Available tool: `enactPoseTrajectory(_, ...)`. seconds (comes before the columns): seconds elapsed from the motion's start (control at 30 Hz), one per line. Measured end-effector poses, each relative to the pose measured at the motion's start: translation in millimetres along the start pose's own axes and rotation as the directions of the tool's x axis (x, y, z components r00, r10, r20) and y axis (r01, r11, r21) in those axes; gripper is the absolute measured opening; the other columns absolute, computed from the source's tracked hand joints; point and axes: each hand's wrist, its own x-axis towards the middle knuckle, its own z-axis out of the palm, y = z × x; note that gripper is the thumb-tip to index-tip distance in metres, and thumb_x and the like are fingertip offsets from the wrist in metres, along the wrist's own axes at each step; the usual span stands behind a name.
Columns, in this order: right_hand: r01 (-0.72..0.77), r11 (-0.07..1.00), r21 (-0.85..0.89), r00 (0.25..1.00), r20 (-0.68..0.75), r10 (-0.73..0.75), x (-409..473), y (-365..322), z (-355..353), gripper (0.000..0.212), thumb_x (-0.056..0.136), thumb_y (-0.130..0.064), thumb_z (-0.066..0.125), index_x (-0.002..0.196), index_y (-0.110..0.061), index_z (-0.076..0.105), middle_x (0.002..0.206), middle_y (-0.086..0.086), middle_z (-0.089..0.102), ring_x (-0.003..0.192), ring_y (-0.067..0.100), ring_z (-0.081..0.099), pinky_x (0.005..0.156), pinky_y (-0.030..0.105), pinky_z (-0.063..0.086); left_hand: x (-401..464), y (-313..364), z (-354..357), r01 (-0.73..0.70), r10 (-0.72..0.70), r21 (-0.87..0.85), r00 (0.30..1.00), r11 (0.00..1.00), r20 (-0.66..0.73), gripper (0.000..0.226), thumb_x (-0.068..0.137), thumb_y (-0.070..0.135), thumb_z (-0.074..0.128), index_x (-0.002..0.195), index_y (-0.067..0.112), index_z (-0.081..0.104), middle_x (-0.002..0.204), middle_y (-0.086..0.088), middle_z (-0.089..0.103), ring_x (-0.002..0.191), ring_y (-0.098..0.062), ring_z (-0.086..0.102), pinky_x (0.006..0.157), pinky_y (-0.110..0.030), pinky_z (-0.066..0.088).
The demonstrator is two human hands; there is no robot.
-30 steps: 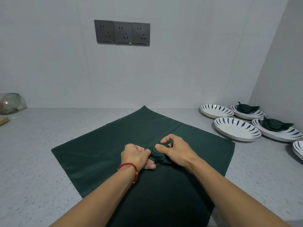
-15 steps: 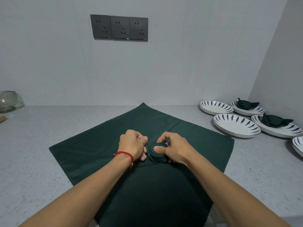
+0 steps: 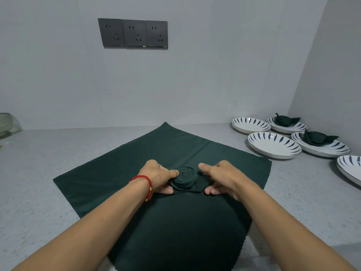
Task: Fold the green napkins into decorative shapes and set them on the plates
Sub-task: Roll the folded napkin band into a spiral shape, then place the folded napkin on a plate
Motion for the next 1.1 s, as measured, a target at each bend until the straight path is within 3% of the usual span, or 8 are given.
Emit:
enactPoseTrajectory(0.1,-0.044,0.999,-0.029,0.999,0.03,0.045,-2,-3,5,0.06,0.088,-0.046,0.073,0.117,0.003,0.052,0.076,0.019,0.074,0.054,0.022,0.068,0.049,0.026,0.056,1,1,2,0.003,-0.003,-0.033,1.0,0.999,0.008,0.034,0.081,0.017,0.083,0.099,-0.005,0.064,0.09,-0.021,0.067,0.053,-0.025,0.066,0.068,-0.04,0.063)
enactPoseTrajectory(0.23,-0.009,1.0,0.013,0.999,0.031,0.009,1,-5,7,0.031,0.091,-0.027,0.075,0.088,0.001,0.063,0.065,0.012,0.066,0.044,0.017,0.061,0.041,0.022,0.047,1,6,5,-0.01,0.01,-0.051,1.0,0.999,-0.016,0.028,0.078,0.012,0.085,0.093,-0.005,0.069,0.085,-0.018,0.069,0.067,-0.026,0.066,0.065,-0.036,0.062)
enactPoseTrajectory(0.37,0.049,0.998,0.026,0.998,-0.045,-0.048,2,-3,4,0.013,0.089,-0.01,0.074,0.089,0.0,0.066,0.065,0.011,0.064,0.047,0.02,0.059,0.043,0.021,0.047,6,14,10,-0.055,0.055,0.003,0.994,0.999,-0.096,0.023,0.07,0.015,0.09,0.078,0.004,0.072,0.082,-0.013,0.075,0.079,-0.028,0.073,0.068,-0.033,0.06)
enactPoseTrajectory(0.5,0.084,0.996,-0.036,0.986,-0.14,-0.089,1,-6,-16,0.01,0.087,-0.009,0.073,0.082,-0.001,0.071,0.06,0.008,0.066,0.04,0.014,0.055,0.043,0.019,0.044,4,32,28,-0.095,0.096,0.02,0.99,0.995,-0.105,0.019,0.073,0.013,0.087,0.077,0.005,0.071,0.075,-0.014,0.073,0.069,-0.027,0.069,0.064,-0.032,0.059)
enactPoseTrajectory(0.73,0.1,0.991,-0.092,0.953,-0.277,-0.122,-7,-5,-94,0.013,0.087,-0.007,0.072,0.077,0.001,0.073,0.058,0.008,0.068,0.044,0.018,0.059,0.052,0.027,0.053,-3,74,97,-0.173,0.173,0.005,0.985,0.985,-0.021,0.011,0.081,0.003,0.078,0.082,-0.005,0.07,0.062,-0.016,0.068,0.051,-0.027,0.062,0.063,-0.036,0.059)
enactPoseTrajectory(0.8,0.096,0.988,-0.122,0.935,-0.329,-0.132,-9,5,-123,0.015,0.086,-0.007,0.071,0.075,0.003,0.073,0.061,0.012,0.071,0.047,0.019,0.061,0.063,0.035,0.06,-5,89,129,-0.205,0.205,0.025,0.979,0.978,0.003,0.008,0.081,0.001,0.077,0.081,-0.005,0.071,0.062,-0.016,0.069,0.048,-0.027,0.063,0.062,-0.037,0.06)
enactPoseTrajectory(1.0,0.023,0.982,-0.19,0.846,-0.52,-0.12,-23,39,-220,0.016,0.079,-0.015,0.074,0.077,0.001,0.074,0.067,0.014,0.073,0.071,0.029,0.073,0.075,0.048,0.063,-14,137,232,-0.292,0.288,0.027,0.952,0.956,0.102,0.007,0.08,0.001,0.078,0.082,-0.004,0.073,0.07,-0.017,0.073,0.045,-0.023,0.065,0.061,-0.037,0.063)
enactPoseTrajectory(1.1,-0.05,0.975,-0.219,0.792,-0.604,-0.095,-35,52,-280,0.019,0.079,-0.014,0.071,0.07,0.002,0.074,0.063,0.012,0.073,0.072,0.029,0.072,0.079,0.045,0.061,-21,163,296,-0.336,0.328,0.019,0.929,0.942,0.17,0.004,0.08,0.003,0.077,0.079,0.0,0.075,0.067,-0.012,0.074,0.043,-0.018,0.065,0.055,-0.027,0.06)
